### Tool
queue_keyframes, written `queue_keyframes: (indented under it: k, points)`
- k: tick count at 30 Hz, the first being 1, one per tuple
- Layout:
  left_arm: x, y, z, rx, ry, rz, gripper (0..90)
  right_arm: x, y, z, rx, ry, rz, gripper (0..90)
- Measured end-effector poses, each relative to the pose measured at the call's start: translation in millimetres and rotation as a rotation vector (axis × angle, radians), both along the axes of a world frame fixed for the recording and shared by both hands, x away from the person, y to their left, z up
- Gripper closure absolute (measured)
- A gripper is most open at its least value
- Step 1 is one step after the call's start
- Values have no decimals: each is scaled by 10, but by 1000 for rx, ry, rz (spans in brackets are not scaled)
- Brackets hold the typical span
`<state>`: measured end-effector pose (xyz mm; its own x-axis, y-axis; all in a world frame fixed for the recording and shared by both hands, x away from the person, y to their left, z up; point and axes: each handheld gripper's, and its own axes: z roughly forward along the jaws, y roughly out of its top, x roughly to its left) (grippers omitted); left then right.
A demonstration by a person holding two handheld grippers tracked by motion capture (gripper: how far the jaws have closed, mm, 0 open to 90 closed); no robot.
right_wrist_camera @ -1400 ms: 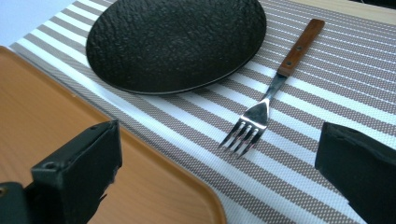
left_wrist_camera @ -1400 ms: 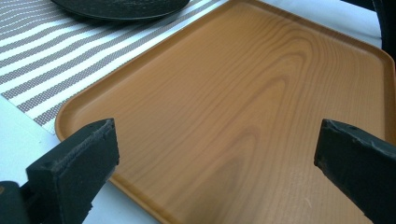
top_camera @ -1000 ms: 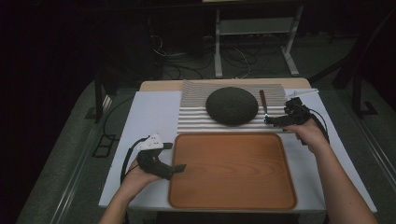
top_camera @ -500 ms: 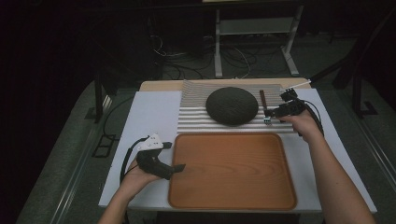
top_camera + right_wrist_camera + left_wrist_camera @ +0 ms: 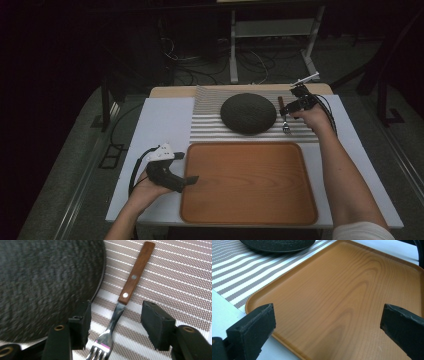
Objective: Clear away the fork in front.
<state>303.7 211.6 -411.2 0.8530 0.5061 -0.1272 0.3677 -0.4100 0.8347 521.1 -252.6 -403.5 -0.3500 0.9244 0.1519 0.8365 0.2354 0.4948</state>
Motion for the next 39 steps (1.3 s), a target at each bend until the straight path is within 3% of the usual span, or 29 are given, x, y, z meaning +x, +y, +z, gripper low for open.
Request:
queue_keyframes:
  k: [3, 4, 8, 16, 24, 39]
  points:
    - [-1, -1, 1, -2, -1, -1, 0, 72, 16, -23, -24, 12, -9, 453]
    - [-1, -1, 0, -1, -1, -3, 0, 143, 38, -49, -63, 27, -19, 470]
    - [-3, -2, 1, -2, 0, -5, 0, 249, 81, -91, -139, 67, -26, 513]
    - [-3, 24, 15, -15, 0, 0, 0, 351, 138, -147, -119, 111, -43, 580]
    - [-1, 13, 10, -12, 0, -2, 0, 419, 183, -215, -150, 165, -43, 639]
    - [-1, 11, 14, -16, 0, -5, 0, 441, 198, -212, -162, 179, -82, 747]
